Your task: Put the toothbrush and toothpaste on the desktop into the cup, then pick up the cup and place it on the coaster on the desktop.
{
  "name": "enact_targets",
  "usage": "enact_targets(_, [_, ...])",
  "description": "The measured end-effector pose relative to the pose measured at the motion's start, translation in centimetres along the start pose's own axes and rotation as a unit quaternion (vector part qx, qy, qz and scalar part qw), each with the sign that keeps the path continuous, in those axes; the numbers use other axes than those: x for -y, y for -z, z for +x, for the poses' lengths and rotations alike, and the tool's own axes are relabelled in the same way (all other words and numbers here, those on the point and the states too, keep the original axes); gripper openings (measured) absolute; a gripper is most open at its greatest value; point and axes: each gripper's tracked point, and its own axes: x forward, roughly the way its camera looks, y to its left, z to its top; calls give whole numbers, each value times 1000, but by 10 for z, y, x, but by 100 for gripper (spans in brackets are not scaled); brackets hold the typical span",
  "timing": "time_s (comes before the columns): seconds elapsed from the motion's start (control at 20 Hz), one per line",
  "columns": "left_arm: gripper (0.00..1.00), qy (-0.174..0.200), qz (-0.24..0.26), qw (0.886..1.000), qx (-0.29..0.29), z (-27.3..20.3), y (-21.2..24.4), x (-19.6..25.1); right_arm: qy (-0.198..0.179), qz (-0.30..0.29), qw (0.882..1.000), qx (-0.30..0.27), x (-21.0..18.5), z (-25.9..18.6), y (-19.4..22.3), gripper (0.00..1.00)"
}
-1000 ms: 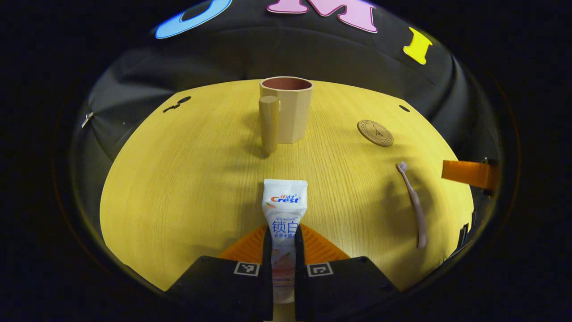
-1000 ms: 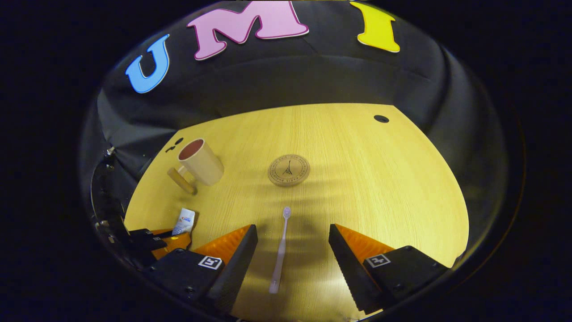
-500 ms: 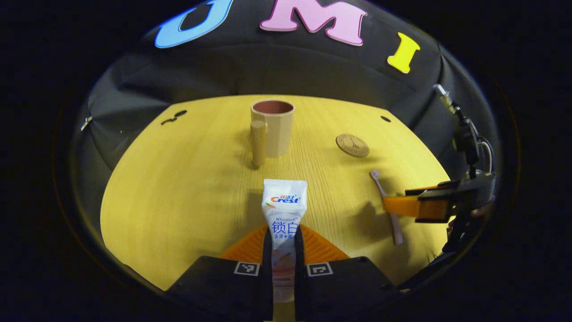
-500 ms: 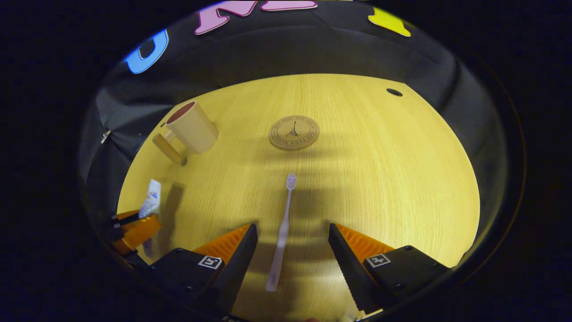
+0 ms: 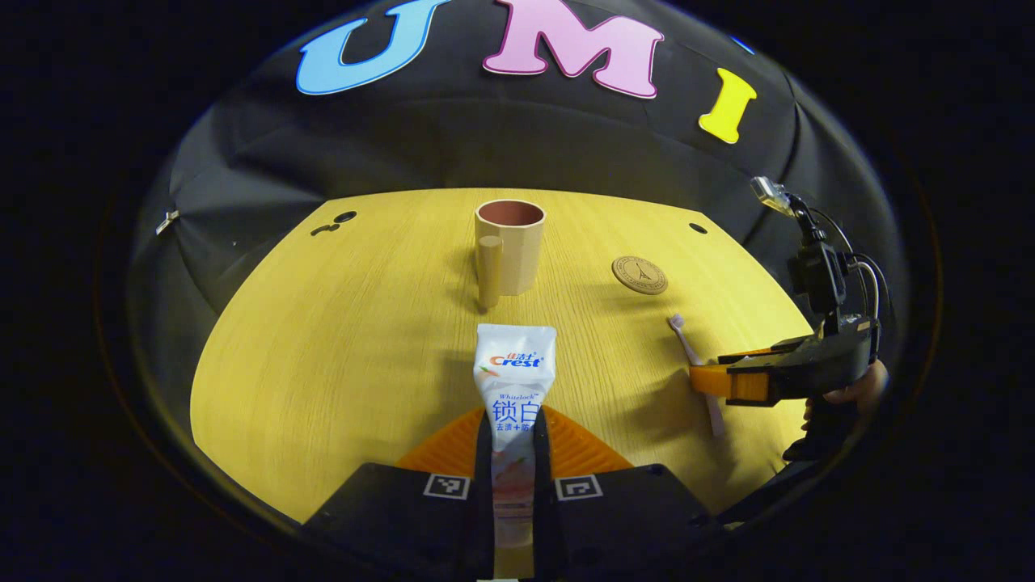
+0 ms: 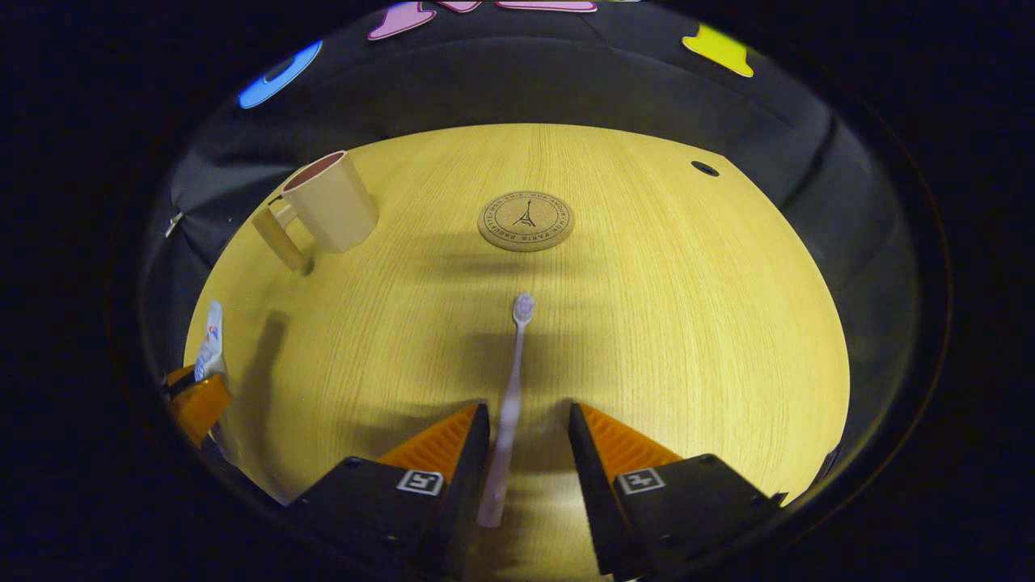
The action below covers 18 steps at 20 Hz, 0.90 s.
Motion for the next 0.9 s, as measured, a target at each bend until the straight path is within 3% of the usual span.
enact_targets(0.05, [24, 1, 2, 1000, -1, -1, 1, 0, -1, -4, 1000, 4, -4, 2, 1, 44])
enact_targets(0.1, [24, 0, 4, 1000, -2, 0, 3, 0, -2, -8, 1000, 6, -7, 2, 1, 52])
enact_targets(0.25, [24, -9, 9, 1000, -5, -7, 12, -6, -26, -17, 999, 17, -19, 1, 1, 1])
enact_targets(0.3, [24, -8, 8, 1000, -5, -9, 13, -5, -43, -21, 999, 16, -24, 0, 4, 10])
enact_targets(0.5, [24, -8, 0, 1000, -2, -10, 16, -8, -93, -35, 995, -5, -34, -4, 10, 5])
enact_targets(0.9, [24, -4, -24, 999, 41, -22, -25, -17, -80, 1, 997, 11, -6, -21, -1, 5])
